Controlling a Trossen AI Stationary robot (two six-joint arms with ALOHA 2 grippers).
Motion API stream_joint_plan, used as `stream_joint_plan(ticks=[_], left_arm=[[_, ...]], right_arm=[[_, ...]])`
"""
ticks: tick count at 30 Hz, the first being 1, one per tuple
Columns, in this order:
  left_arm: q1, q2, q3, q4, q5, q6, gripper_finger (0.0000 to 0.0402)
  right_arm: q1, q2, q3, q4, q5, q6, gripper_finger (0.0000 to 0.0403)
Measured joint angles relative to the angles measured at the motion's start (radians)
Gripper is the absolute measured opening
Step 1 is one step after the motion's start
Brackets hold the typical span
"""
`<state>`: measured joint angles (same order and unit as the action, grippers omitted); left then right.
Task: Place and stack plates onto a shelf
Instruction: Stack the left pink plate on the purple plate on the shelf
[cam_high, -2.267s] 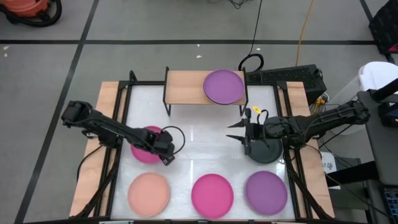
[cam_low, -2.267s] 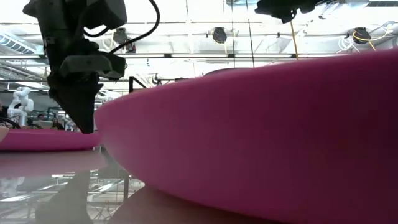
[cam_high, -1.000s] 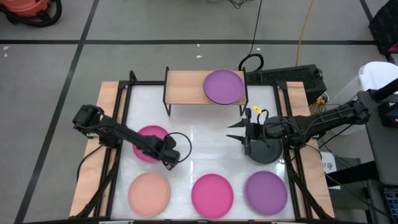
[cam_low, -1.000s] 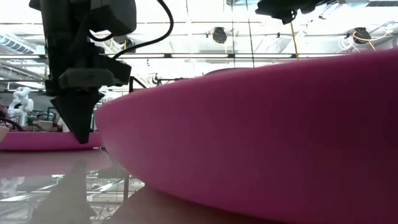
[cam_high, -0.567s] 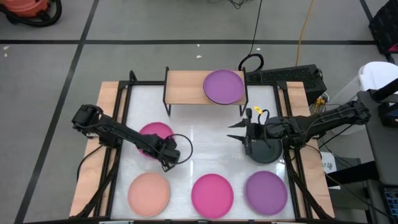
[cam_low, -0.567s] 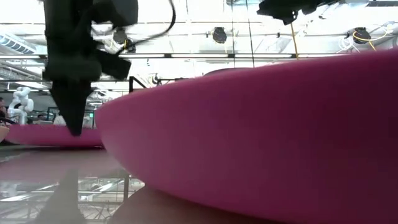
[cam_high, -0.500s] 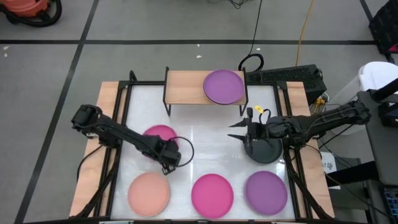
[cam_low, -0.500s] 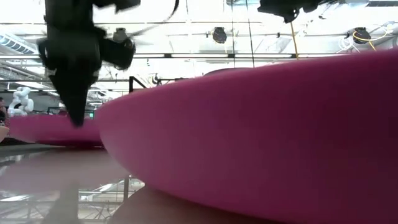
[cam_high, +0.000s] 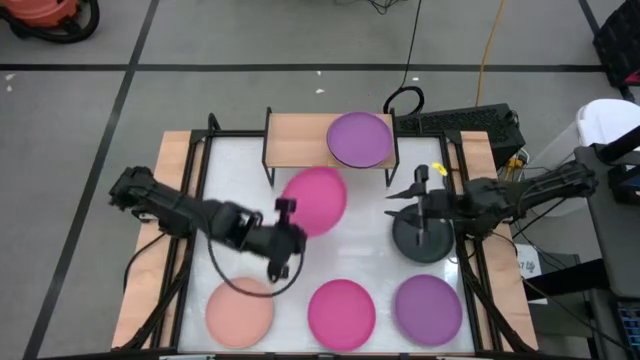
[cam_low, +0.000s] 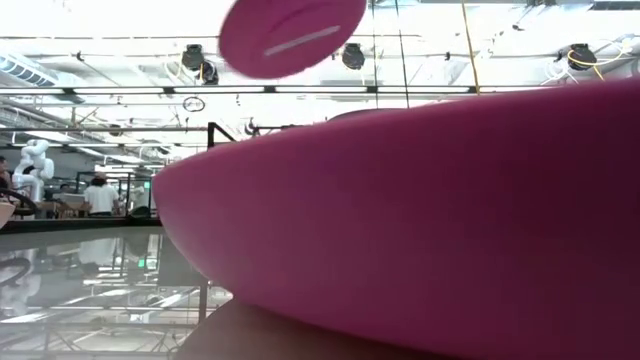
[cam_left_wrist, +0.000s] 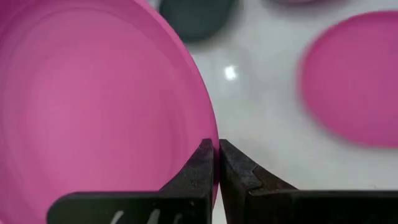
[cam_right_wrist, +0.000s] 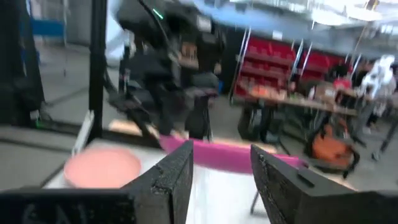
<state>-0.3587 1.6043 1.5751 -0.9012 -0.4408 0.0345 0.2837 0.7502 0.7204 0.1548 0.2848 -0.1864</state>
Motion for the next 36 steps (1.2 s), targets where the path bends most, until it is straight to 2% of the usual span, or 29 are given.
stream_joint_plan(ticks=[6, 10, 12, 15, 22, 36], left_arm=[[0.232, 0.001, 0.022, 0.133, 0.007, 0.314, 0.0009], [0.382, 0.010, 0.023, 0.271, 0.160, 0.506, 0.0009], [0.443, 0.020, 0.023, 0.320, 0.265, 0.559, 0.0009], [0.503, 0.047, 0.025, 0.367, 0.337, 0.613, 0.0009], [0.570, 0.131, 0.024, 0.453, 0.410, 0.709, 0.0009], [0.624, 0.211, 0.023, 0.555, 0.418, 0.749, 0.0029]], right_arm=[[0.040, -0.046, 0.000, 0.064, -0.002, -0.042, 0.0144], [0.048, -0.051, 0.000, 0.066, -0.002, -0.061, 0.0144], [0.048, -0.048, 0.000, 0.066, -0.002, -0.062, 0.0144], [0.048, -0.042, 0.000, 0.065, -0.001, -0.076, 0.0144], [0.048, -0.040, 0.000, 0.069, -0.001, -0.095, 0.0144], [0.048, -0.026, 0.000, 0.053, 0.000, -0.087, 0.0144]])
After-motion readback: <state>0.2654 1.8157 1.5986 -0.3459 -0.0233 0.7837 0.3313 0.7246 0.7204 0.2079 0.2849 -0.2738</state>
